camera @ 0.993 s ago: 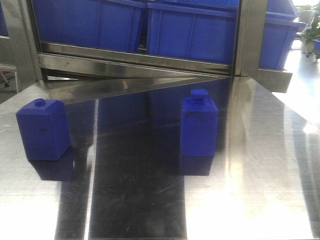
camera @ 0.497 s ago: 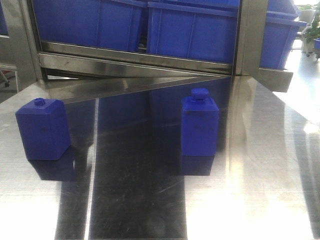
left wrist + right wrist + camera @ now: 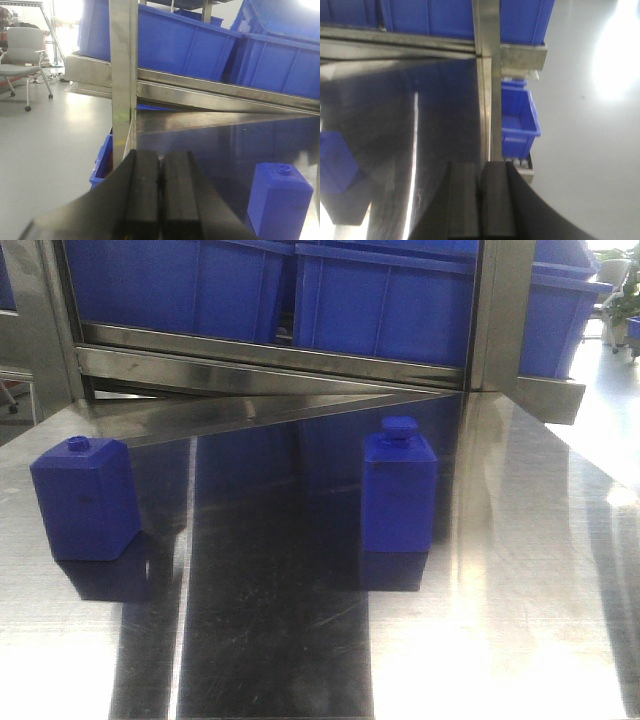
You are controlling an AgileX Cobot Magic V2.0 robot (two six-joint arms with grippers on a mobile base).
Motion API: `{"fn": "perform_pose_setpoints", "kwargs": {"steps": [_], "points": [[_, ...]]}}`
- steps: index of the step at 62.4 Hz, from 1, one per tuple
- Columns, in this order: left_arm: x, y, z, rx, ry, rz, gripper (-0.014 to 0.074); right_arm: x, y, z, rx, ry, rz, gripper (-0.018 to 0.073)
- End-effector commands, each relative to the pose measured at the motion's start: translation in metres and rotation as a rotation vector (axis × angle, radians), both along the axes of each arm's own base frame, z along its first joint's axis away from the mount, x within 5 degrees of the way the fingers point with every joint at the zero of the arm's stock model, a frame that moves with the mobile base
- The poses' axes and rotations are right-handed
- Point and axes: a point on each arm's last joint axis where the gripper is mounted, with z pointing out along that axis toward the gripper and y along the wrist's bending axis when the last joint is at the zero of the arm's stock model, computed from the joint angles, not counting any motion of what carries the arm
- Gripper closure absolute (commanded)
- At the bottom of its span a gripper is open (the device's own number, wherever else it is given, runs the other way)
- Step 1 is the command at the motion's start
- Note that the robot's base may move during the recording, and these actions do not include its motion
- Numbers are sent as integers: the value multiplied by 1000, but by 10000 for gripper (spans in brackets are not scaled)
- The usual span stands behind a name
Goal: Pick and sort blue part to right shelf
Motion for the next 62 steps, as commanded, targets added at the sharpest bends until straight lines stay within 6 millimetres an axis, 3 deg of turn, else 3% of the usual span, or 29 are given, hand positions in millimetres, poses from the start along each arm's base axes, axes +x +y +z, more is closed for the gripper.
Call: {"fn": "perform_pose_setpoints", "kwargs": {"steps": [1, 17, 23, 28, 37, 42, 62], "points": [[-1, 0, 1, -18, -76, -3, 462, 12, -1, 22, -14, -68, -10, 519], [-1, 0, 1, -18, -76, -3, 462, 35, -1, 32, -25, 14, -24, 517], [-1, 0, 1, -18, -76, -3, 462, 47, 3, 32, 4, 101, -6, 473], [-1, 0, 1, -18, -76, -3, 462, 57, 8, 31, -2, 197, 8, 364], [-1, 0, 1, -18, -76, -3, 462, 82, 22, 28, -28, 366, 53, 52], [-1, 0, 1, -18, -76, -3, 462, 96, 28, 31, 4, 446, 35, -48], [-1, 0, 1, -18, -76, -3, 462, 153, 71, 59, -3, 770, -26, -37]]}}
